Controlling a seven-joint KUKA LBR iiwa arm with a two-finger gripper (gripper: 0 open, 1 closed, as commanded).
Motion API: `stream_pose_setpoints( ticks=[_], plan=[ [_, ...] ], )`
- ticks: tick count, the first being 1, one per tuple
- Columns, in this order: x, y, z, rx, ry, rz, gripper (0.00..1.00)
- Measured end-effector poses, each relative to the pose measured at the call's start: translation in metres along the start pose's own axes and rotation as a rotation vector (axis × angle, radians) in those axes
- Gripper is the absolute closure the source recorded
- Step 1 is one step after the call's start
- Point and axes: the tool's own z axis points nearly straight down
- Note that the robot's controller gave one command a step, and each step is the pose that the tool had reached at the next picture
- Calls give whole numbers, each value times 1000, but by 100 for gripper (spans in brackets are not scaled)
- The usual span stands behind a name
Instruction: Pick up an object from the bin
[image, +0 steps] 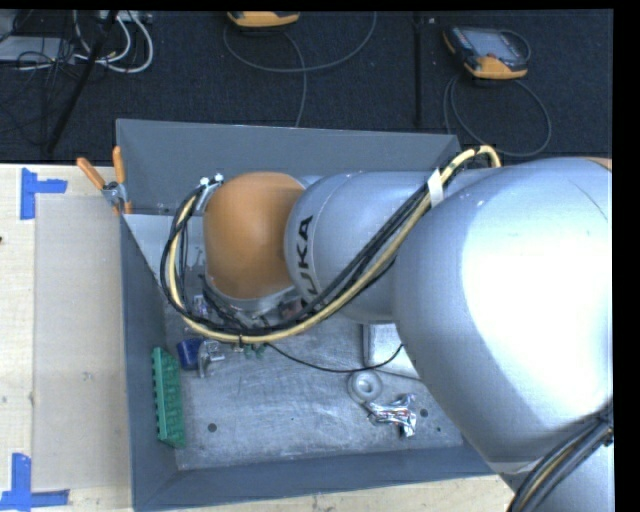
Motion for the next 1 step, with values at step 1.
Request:
stream_pose_setpoints(
  ticks=[1],
  plan=[
    [-6,0,-156,0,-8,-34,100]
  ],
)
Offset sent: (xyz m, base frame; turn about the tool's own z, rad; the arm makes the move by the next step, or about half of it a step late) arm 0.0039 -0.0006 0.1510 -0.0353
